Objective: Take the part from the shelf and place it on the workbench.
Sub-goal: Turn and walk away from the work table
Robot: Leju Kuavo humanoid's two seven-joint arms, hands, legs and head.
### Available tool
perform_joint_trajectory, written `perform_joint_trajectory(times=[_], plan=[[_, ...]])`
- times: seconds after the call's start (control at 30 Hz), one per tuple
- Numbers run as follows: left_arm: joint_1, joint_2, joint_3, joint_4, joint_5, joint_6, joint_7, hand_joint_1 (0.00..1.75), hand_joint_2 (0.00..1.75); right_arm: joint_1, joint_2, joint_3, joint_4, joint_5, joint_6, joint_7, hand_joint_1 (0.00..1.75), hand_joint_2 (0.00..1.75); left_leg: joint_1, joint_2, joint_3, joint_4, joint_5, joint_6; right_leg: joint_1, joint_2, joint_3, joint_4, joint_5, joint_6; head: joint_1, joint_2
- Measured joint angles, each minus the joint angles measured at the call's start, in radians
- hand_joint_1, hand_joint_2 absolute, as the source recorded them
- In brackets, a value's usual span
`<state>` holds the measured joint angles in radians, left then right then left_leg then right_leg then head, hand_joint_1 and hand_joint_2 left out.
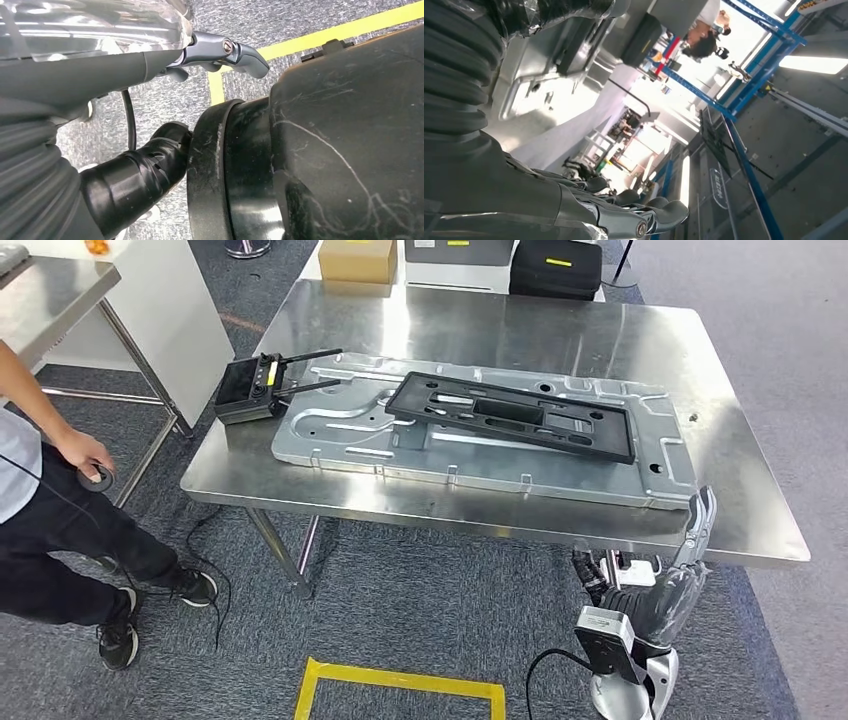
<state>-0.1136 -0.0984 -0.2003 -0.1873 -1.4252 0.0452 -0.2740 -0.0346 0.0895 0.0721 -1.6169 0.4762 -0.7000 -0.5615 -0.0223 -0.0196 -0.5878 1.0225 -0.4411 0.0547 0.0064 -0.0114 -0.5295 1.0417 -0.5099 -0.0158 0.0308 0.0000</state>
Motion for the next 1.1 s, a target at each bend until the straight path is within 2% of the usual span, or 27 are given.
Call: perform_joint_trajectory(times=[0.07,0.13,0.17,0.2,0.27,0.3,0.33,0.37,0.43,0.47,0.5,0.53,0.6,0.63,0.67,0.73,0.77,0.8,0.83,0.87,0.9,0.97,1.0,1.03,1.1], plan=[[0.000,0.001,-0.002,0.000,0.000,0.000,0.001,0.00,0.00,0.000,0.001,0.000,-0.001,0.001,0.000,0.000,0.00,1.75,0.001,0.001,-0.001,-0.003,0.008,-0.011,0.005,-0.001,0.005,-0.020,0.008,-0.002,0.000,0.000],[0.000,0.002,-0.004,0.000,0.000,0.000,0.003,0.00,0.00,0.001,0.004,0.000,-0.001,0.003,0.000,0.000,0.00,1.75,-0.002,0.001,-0.005,0.002,0.005,-0.021,-0.004,-0.004,0.004,-0.037,0.020,-0.005,0.000,0.000],[0.001,0.003,-0.005,0.000,0.000,0.000,0.003,0.00,0.00,0.001,0.007,0.000,-0.001,0.004,0.000,0.000,0.00,1.75,-0.002,0.001,-0.013,0.022,-0.018,-0.028,-0.008,-0.007,0.001,-0.045,0.030,-0.007,-0.001,0.000],[0.001,0.004,-0.006,0.000,0.000,0.000,0.004,0.00,0.00,0.002,0.010,0.000,-0.001,0.005,0.000,0.000,0.00,1.75,-0.003,0.001,-0.025,0.058,-0.052,-0.036,-0.012,-0.010,-0.004,-0.051,0.040,-0.011,-0.002,0.000],[0.001,0.004,-0.009,0.000,0.000,0.000,0.006,0.00,0.00,0.006,0.013,0.000,-0.001,0.007,0.000,0.002,0.00,1.75,-0.001,0.001,-0.057,0.173,-0.140,-0.050,-0.011,-0.013,-0.024,-0.050,0.054,-0.015,-0.005,0.000],[0.001,0.005,-0.009,0.000,0.000,0.000,0.007,0.00,0.00,0.009,0.013,0.000,-0.001,0.008,0.000,0.003,0.00,1.75,0.000,0.001,-0.066,0.223,-0.165,-0.055,-0.011,-0.014,-0.035,-0.047,0.059,-0.015,-0.005,0.000],[0.000,0.005,-0.010,0.000,0.000,0.000,0.009,0.00,0.00,0.012,0.013,0.000,-0.001,0.008,0.000,0.004,0.00,1.75,0.001,0.001,-0.063,0.249,-0.173,-0.059,-0.012,-0.015,-0.047,-0.043,0.065,-0.013,-0.005,0.000],[0.000,0.006,-0.010,0.000,0.000,0.000,0.011,0.00,0.00,0.014,0.013,0.000,-0.001,0.008,0.000,0.006,0.00,1.75,0.003,0.002,-0.043,0.236,-0.161,-0.063,-0.013,-0.015,-0.060,-0.037,0.071,-0.011,-0.005,0.000],[0.000,0.006,-0.010,0.000,0.000,0.000,0.016,0.00,0.00,0.016,0.013,0.000,-0.001,0.009,0.000,0.008,0.00,1.75,0.013,0.002,0.033,0.120,-0.114,-0.070,-0.015,-0.015,-0.085,-0.022,0.079,-0.003,-0.005,0.000],[-0.001,0.006,-0.011,0.000,0.000,0.000,0.017,0.00,0.00,0.017,0.013,0.000,-0.002,0.009,0.000,0.009,0.00,1.75,0.015,-0.001,0.069,0.058,-0.097,-0.067,-0.015,-0.014,-0.096,-0.013,0.083,0.001,-0.005,0.000],[-0.001,0.004,-0.011,0.000,0.000,0.000,0.017,0.00,0.00,0.017,0.013,0.000,-0.003,0.010,0.000,0.009,0.00,1.75,0.016,-0.003,0.088,0.018,-0.088,-0.062,-0.014,-0.012,-0.104,-0.006,0.087,0.006,-0.005,0.000],[-0.001,0.003,-0.012,0.000,0.000,0.000,0.016,0.00,0.00,0.017,0.013,0.000,-0.004,0.010,0.000,0.010,0.00,1.75,0.015,-0.006,0.093,-0.001,-0.088,-0.053,-0.012,-0.011,-0.111,-0.001,0.092,0.011,-0.004,0.000],[-0.001,0.002,-0.013,0.000,0.000,0.000,0.014,0.00,0.00,0.018,0.014,0.000,-0.006,0.011,0.000,0.010,0.00,1.75,0.014,-0.006,0.083,-0.003,-0.080,-0.032,-0.010,-0.008,-0.116,0.001,0.102,0.021,-0.004,0.000],[-0.001,0.001,-0.014,0.000,0.000,0.000,0.014,0.00,0.00,0.018,0.014,0.000,-0.006,0.011,0.000,0.010,0.00,1.75,0.014,-0.005,0.079,-0.005,-0.074,-0.022,-0.011,-0.005,-0.120,0.005,0.098,0.027,-0.004,0.000],[-0.001,0.000,-0.014,0.000,0.000,0.000,0.013,0.00,0.00,0.019,0.014,0.000,-0.007,0.011,0.000,0.010,0.00,1.75,0.015,-0.002,0.075,-0.007,-0.066,-0.011,-0.013,-0.003,-0.128,0.022,0.079,0.033,-0.003,0.000],[-0.002,0.000,-0.016,0.000,0.000,0.000,0.011,0.00,0.00,0.022,0.014,0.000,-0.007,0.012,0.000,0.010,0.00,1.75,0.016,0.001,0.060,-0.009,-0.049,0.004,-0.018,0.000,-0.160,0.111,-0.002,0.043,-0.003,0.000],[-0.002,0.000,-0.017,0.000,0.000,0.000,0.009,0.00,0.00,0.024,0.014,0.000,-0.007,0.012,0.000,0.010,0.00,1.75,0.015,0.002,0.050,-0.008,-0.041,0.007,-0.019,0.000,-0.180,0.176,-0.046,0.047,-0.003,0.000],[-0.002,0.000,-0.018,0.000,0.000,0.000,0.008,0.00,0.00,0.027,0.014,0.000,-0.007,0.012,0.000,0.010,0.00,1.75,0.014,0.003,0.040,-0.007,-0.033,0.008,-0.020,0.000,-0.193,0.235,-0.076,0.049,-0.004,0.000],[-0.002,0.001,-0.018,0.000,0.000,0.000,0.008,0.00,0.00,0.030,0.014,0.000,-0.007,0.012,0.000,0.010,0.00,1.75,0.013,0.003,0.031,-0.006,-0.027,0.008,-0.020,0.000,-0.194,0.268,-0.087,0.049,-0.004,0.000],[-0.002,0.001,-0.018,0.000,0.000,0.000,0.007,0.00,0.00,0.033,0.014,0.000,-0.007,0.012,0.000,0.010,0.00,1.75,0.012,0.003,0.023,-0.006,-0.021,0.007,-0.020,0.000,-0.176,0.267,-0.079,0.048,-0.004,0.000],[-0.002,0.001,-0.019,0.000,0.000,0.000,0.007,0.00,0.00,0.035,0.014,0.000,-0.008,0.012,0.000,0.011,0.00,1.75,0.011,0.002,0.018,-0.006,-0.016,0.006,-0.020,0.000,-0.138,0.226,-0.058,0.044,-0.004,0.000],[-0.003,0.001,-0.019,0.000,0.000,0.000,0.006,0.00,0.00,0.035,0.014,0.000,-0.010,0.012,0.000,0.011,0.00,1.75,0.008,0.002,0.012,-0.005,-0.007,0.001,-0.016,0.000,-0.032,0.077,-0.020,0.031,-0.004,0.000],[-0.003,0.001,-0.020,0.000,0.000,0.000,0.006,0.00,0.00,0.035,0.014,0.000,-0.011,0.012,0.000,0.012,0.00,1.75,0.006,0.002,0.011,-0.006,-0.003,-0.003,-0.013,0.000,0.006,0.019,-0.009,0.025,-0.004,0.000],[-0.003,0.001,-0.021,0.000,0.000,0.000,0.006,0.00,0.00,0.034,0.014,0.000,-0.013,0.012,0.000,0.012,0.00,1.75,0.005,0.002,0.011,-0.007,0.002,-0.009,-0.009,-0.001,0.027,-0.020,-0.005,0.019,-0.003,0.000],[-0.003,0.001,-0.021,0.000,0.000,0.000,0.006,0.00,0.00,0.035,0.014,0.000,-0.015,0.013,0.000,0.013,0.00,1.75,0.003,0.003,0.011,-0.013,0.012,-0.020,-0.008,-0.001,0.027,-0.034,0.001,0.013,-0.003,0.000]])
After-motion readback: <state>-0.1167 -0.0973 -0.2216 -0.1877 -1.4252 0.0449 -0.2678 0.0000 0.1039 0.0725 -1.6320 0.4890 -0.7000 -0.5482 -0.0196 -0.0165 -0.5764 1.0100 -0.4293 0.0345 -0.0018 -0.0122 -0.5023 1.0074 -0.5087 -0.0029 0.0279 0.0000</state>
